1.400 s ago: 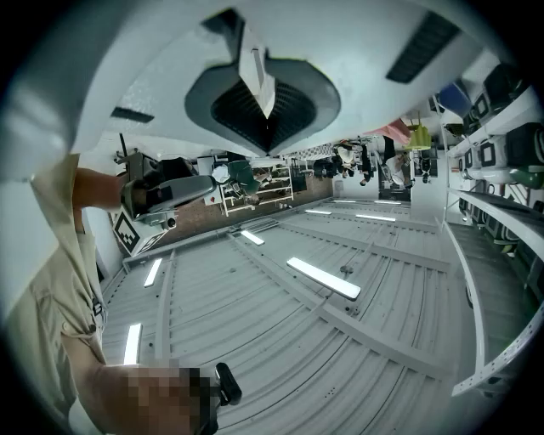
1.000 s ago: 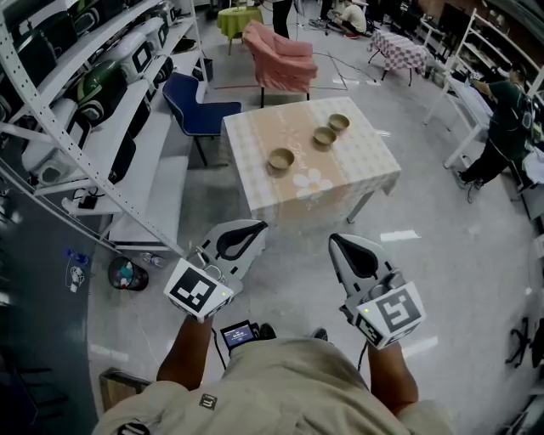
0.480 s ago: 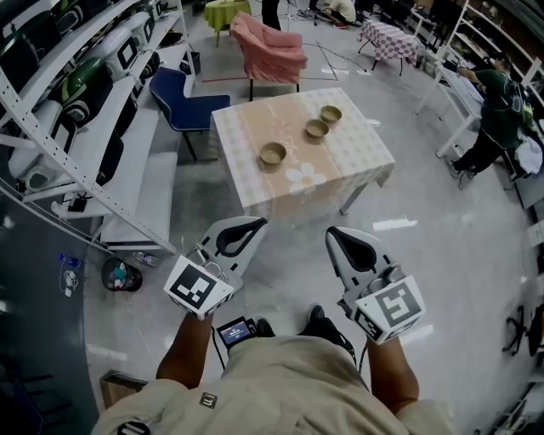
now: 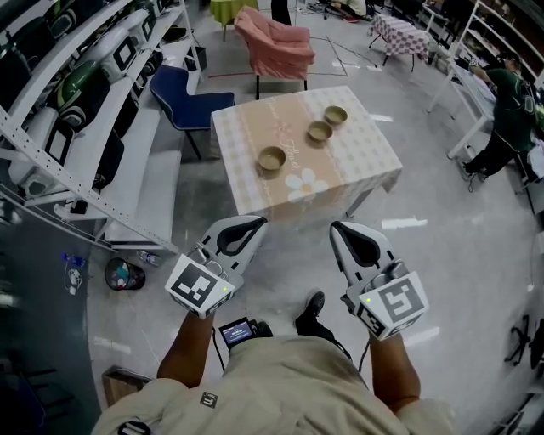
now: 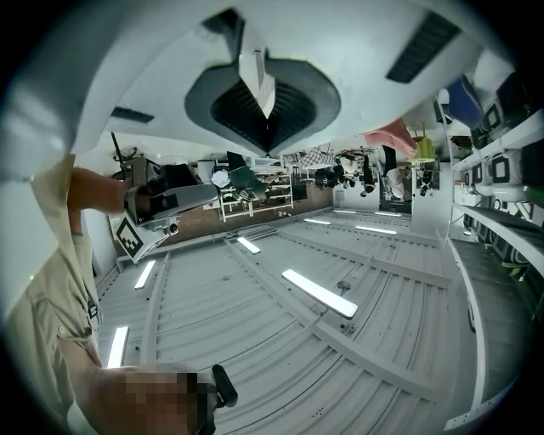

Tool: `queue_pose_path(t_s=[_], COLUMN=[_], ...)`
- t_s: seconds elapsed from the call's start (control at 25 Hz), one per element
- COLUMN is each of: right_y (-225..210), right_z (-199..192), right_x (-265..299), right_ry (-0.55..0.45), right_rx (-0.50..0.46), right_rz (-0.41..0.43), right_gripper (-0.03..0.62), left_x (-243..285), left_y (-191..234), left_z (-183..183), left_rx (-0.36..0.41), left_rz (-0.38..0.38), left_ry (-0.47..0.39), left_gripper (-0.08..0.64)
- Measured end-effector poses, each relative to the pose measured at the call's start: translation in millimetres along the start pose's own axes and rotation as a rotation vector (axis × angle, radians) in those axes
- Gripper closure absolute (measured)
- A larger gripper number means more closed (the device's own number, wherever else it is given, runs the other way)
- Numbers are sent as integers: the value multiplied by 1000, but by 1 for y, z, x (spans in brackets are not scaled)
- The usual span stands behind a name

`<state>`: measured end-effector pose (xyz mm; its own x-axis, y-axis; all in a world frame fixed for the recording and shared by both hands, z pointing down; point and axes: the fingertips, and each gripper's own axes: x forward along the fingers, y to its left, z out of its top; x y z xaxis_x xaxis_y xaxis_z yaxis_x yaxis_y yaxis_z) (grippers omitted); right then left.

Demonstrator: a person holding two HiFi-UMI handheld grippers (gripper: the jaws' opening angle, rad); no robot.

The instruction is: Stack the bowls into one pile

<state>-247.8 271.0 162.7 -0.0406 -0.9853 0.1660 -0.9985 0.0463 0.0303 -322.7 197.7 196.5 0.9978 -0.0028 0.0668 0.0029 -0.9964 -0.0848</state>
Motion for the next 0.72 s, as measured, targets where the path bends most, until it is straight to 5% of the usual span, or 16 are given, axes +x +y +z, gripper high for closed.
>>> queue_pose_path(t_s=[0.72], right_y=[-185], right_z=[-21], right_x=[20], right_ry=[1], right_rx=[14], right_rz=[134], right_gripper=[589], left_x=[184], left_y=[19], left_z=[4], left_rx=[24], left_rz=[114], left_ry=[57], left_gripper=[554])
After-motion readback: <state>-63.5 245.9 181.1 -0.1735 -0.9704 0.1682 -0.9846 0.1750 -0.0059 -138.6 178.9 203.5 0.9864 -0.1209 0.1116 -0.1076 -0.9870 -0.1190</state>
